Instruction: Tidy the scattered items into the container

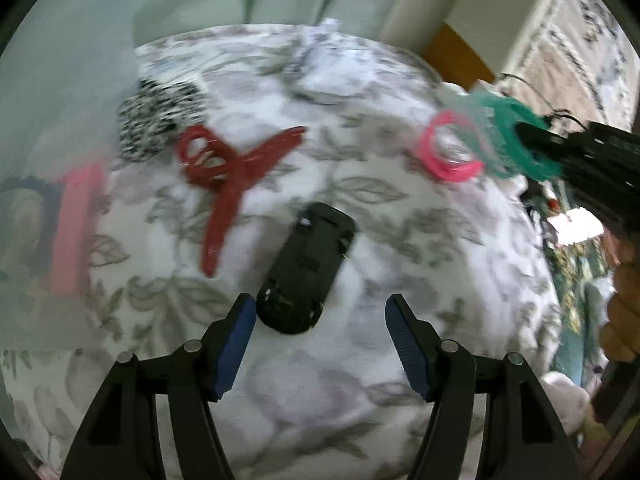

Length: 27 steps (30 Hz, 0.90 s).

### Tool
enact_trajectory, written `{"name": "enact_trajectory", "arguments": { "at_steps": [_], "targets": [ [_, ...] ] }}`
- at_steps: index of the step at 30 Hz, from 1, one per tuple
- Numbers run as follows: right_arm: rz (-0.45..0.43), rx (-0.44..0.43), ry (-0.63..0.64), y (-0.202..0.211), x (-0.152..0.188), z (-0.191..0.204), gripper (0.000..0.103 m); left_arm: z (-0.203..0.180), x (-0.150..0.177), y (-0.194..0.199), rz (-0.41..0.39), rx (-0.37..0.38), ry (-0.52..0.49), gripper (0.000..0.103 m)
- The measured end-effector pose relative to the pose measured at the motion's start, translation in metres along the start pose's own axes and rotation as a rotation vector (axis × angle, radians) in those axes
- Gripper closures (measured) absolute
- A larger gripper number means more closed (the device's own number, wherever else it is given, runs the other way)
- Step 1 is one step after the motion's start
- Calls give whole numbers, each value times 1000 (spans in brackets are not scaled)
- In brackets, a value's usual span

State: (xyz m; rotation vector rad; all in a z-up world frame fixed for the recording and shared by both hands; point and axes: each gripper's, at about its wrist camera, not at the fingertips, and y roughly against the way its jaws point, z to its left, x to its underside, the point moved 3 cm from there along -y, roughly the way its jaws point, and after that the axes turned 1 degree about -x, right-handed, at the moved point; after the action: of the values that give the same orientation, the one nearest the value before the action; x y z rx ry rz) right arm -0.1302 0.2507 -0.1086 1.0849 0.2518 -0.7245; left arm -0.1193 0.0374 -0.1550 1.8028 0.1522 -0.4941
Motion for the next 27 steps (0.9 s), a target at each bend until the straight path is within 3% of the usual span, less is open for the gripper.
{"name": "enact_trajectory", "arguments": {
  "at_steps": [7,17,19,21,24,27],
  "targets": [
    [19,7,-12,-7,3,-7,95,6,-7,-15,23,-82,1,35],
    [69,27,-27,-32,10,-17,95,-1,-19,-26,21,-98,-40,35],
    [76,32,-30,-36,10,-19,95,0,-22,-30,25,-106,-32,39],
    [82,36,-34,-40,10,-22,95,4,-22,-30,23,-106,-16,54],
    [87,44,-42,-45,10,-26,95,10,-23,-29,20,-105,9,64],
    [93,56,-49,-50,11,-29,93,15,-23,-29,17,-98,30,67]
  ]
}}
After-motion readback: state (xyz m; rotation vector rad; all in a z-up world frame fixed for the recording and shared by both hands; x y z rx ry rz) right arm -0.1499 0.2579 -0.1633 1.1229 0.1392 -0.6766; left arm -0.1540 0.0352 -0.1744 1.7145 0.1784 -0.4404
